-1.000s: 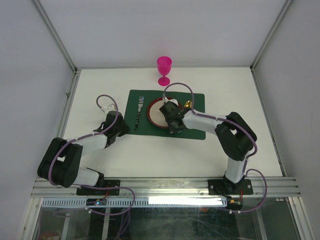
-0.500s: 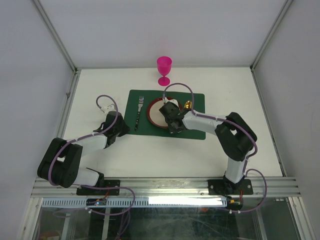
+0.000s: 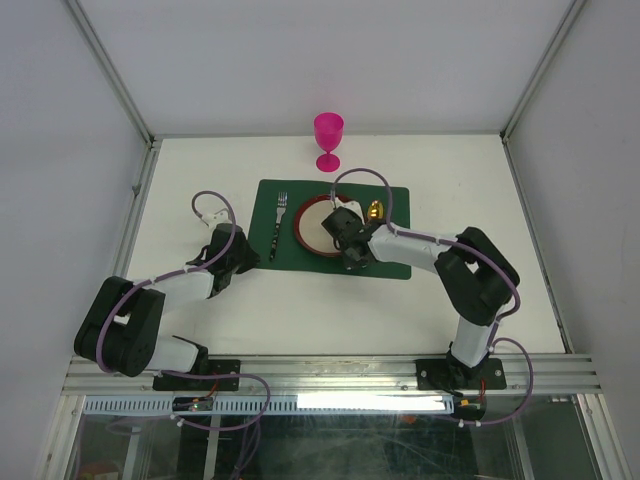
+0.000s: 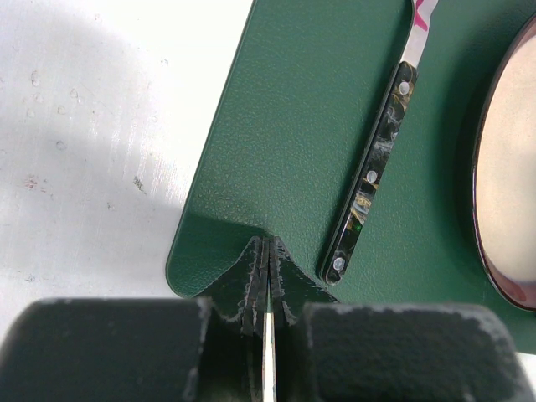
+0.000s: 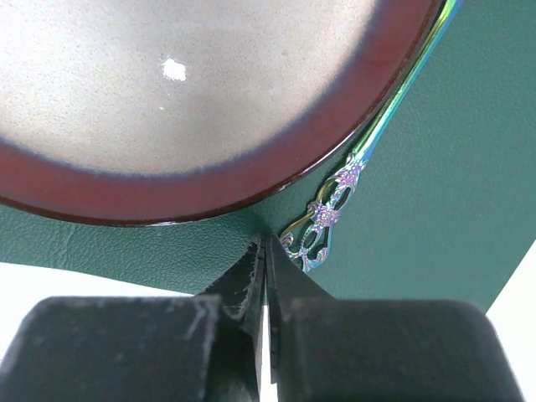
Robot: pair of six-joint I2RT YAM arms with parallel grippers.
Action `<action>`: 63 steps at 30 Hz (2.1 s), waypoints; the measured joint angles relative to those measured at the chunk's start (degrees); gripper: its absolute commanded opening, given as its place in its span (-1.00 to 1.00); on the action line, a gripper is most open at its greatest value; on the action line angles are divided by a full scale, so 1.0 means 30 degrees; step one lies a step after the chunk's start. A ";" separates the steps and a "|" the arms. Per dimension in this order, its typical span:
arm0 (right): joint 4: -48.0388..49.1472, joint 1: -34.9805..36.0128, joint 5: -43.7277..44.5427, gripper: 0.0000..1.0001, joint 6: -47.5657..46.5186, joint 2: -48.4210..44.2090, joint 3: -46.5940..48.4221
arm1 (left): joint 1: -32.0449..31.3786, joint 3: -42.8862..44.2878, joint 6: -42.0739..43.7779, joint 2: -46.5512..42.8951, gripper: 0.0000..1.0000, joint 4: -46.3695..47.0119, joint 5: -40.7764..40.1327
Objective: Set the dinner table for one person
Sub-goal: Adjust the napkin at the center of the board.
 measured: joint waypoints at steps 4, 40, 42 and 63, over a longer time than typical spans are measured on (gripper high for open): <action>-0.0073 0.0000 0.0160 -1.00 0.0007 -0.0087 -0.0117 | 0.0000 -0.0015 0.0000 -0.0036 -1.00 -0.0007 0.0000; -0.1792 0.0619 0.1180 -0.96 -0.0634 -0.4269 0.1370 | 0.0000 -0.0240 -0.0124 -0.0255 -1.00 0.0051 0.0015; -0.1960 0.0262 0.1727 -0.95 -0.0896 -0.5100 0.1880 | 0.0000 -0.0415 -0.0211 -0.0321 -1.00 0.0270 0.0029; -0.2346 -0.2047 0.2514 -0.95 -0.1399 -0.5676 0.1078 | -0.1027 -0.2084 -0.2273 -0.2987 -1.00 -0.1224 0.0321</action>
